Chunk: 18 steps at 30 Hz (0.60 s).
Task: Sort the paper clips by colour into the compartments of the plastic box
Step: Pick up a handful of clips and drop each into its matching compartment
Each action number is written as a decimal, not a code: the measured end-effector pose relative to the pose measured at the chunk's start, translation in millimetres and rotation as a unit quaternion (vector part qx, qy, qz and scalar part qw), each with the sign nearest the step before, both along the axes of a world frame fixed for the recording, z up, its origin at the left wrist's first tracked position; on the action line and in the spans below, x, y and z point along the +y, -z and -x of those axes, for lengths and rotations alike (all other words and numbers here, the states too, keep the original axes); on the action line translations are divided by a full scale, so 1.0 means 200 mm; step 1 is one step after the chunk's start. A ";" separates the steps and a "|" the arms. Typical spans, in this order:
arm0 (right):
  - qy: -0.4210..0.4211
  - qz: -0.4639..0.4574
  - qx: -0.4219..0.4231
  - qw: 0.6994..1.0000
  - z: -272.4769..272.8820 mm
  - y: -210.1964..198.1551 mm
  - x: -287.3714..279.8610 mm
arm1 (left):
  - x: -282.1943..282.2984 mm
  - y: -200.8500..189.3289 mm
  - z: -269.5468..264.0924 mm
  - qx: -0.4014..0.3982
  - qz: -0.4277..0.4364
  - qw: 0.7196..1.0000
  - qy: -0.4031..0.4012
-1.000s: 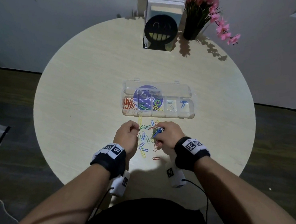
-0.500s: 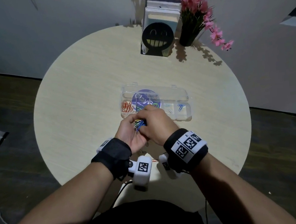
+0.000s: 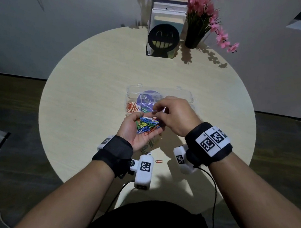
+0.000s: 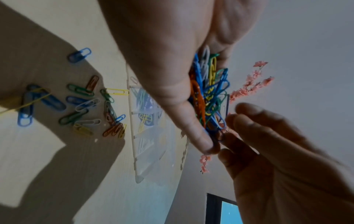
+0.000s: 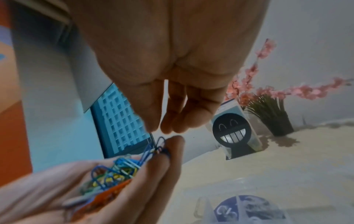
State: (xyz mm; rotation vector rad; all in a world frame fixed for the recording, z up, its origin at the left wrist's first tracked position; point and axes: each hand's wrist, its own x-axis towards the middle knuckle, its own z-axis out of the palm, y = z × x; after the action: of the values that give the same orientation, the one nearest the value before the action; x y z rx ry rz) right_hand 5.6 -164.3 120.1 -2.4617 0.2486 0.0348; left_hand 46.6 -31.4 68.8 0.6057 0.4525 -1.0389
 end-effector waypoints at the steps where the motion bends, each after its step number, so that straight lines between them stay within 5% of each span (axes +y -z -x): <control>1: -0.021 0.014 0.020 0.999 0.00 0.00 0.01 | 0.00 -0.01 0.00 0.002 -0.001 1.000 0.002; 9: -0.052 0.130 0.073 0.988 0.02 0.00 0.13 | -0.02 -0.04 0.06 -0.024 -0.018 0.999 0.032; 18: 0.027 -0.069 0.067 0.995 0.13 -0.02 -0.03 | -0.07 -0.03 0.14 -0.037 -0.011 0.998 0.043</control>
State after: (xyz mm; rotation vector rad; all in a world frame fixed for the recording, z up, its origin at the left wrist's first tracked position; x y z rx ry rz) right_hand -20.3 -169.5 124.3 -2.3168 0.3595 0.1877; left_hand 18.6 -45.5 74.3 0.6849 0.3758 -1.0901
